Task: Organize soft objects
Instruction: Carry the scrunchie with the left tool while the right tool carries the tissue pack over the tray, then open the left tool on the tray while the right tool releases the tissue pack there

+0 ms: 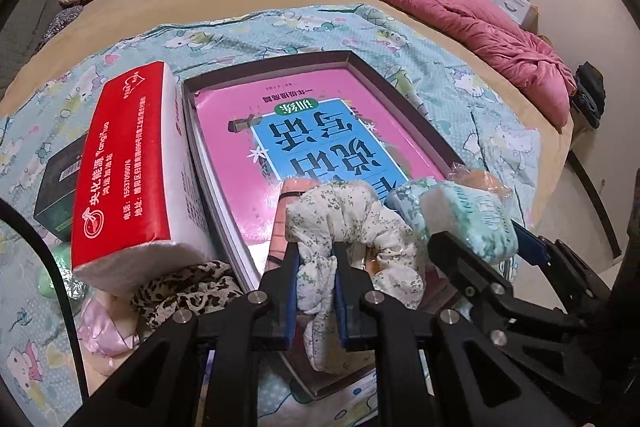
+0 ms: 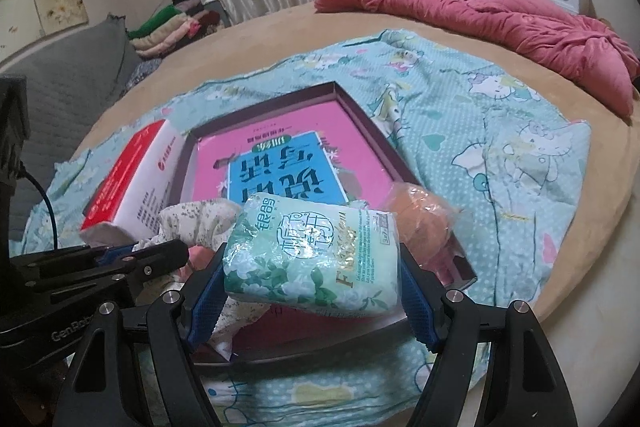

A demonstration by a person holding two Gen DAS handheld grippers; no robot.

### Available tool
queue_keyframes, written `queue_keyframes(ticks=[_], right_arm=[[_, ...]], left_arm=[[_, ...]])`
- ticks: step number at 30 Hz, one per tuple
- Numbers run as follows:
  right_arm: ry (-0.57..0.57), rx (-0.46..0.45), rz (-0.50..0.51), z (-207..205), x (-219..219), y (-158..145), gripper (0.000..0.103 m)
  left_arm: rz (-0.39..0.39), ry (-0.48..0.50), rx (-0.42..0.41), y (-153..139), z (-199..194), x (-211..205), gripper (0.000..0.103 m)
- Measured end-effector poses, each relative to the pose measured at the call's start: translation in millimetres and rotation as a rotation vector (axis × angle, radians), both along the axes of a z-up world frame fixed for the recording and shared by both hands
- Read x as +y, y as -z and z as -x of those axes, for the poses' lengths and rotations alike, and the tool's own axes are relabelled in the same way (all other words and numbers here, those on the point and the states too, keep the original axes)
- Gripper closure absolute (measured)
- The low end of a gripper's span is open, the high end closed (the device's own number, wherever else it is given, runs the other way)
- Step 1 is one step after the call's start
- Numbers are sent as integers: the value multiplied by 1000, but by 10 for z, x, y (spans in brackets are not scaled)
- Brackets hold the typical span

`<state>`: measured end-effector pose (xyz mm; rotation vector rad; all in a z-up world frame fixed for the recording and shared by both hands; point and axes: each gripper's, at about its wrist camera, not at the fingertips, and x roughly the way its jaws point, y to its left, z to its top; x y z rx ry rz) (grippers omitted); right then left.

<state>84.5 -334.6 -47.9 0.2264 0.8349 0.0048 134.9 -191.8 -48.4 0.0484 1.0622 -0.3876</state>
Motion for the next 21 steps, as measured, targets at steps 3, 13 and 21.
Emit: queue_keyframes(ticks=[3,13,21], right_arm=[[-2,9,0,-24,0,36,25],[-1,22,8,-74,6,90,24],[-2,26,1,-89,-3,111,24]], left_arm=[[0,2,0,3,-3,-3,88],[1,3,5,29,-12,-2,88],[-3,4,10,44,-17,-7,88]])
